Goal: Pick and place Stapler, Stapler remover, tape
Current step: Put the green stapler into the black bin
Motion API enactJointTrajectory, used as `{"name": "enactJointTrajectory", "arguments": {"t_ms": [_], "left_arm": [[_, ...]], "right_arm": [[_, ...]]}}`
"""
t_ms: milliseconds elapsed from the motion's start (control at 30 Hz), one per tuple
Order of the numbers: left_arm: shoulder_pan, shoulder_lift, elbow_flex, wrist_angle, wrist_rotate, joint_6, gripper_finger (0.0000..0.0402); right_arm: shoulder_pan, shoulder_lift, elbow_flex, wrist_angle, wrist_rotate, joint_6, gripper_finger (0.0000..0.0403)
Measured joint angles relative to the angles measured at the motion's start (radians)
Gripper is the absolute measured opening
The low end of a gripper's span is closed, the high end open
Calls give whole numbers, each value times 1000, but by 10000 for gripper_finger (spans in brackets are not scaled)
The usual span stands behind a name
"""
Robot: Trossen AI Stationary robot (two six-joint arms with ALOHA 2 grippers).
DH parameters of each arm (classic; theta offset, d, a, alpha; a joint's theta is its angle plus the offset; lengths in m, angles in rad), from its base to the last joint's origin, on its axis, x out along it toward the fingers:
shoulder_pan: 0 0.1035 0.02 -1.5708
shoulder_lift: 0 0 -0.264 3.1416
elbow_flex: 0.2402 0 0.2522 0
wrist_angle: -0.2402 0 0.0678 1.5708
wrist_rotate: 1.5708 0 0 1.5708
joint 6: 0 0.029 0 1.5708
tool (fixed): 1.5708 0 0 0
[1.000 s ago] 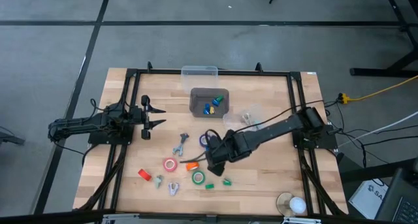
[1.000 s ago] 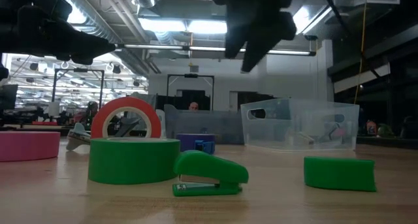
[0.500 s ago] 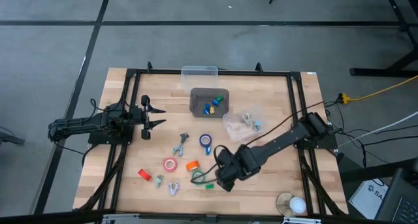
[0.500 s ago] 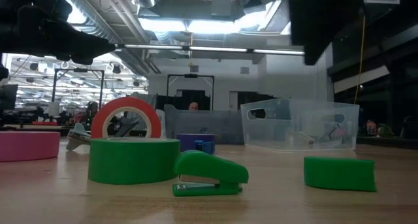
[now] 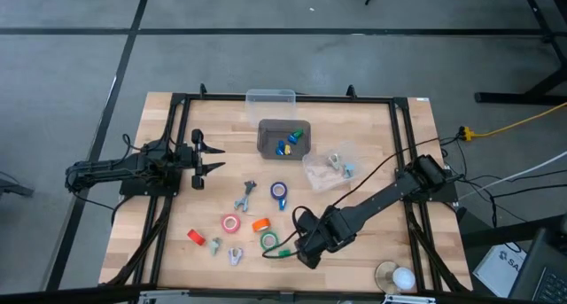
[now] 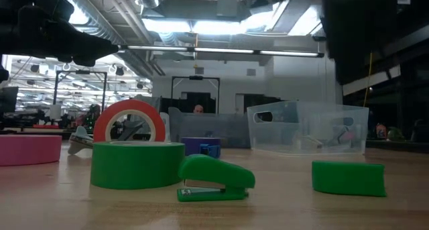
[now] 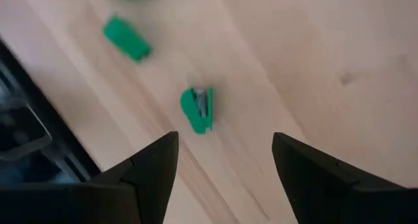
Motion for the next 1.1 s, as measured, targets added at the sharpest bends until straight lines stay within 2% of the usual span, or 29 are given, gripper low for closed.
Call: {"name": "enactJointTrajectory", "arguments": {"t_ms": [200, 367, 533, 700, 1100], "left_arm": [[0, 0, 0, 0, 0, 0, 169], [0, 0, 0, 0, 0, 0, 169], [0, 0, 0, 0, 0, 0, 169], [0, 0, 0, 0, 0, 0, 169], [0, 0, 0, 0, 0, 0, 169]], "right_arm": [[0, 1, -66, 79, -63, -223, 252], [0, 0, -110, 140, -90, -273, 252], [12, 0, -170, 279, -88, -349, 252], [26, 0, -184, 307, -2, -366, 252], [73, 32, -223, 389, 130, -397, 252]]}}
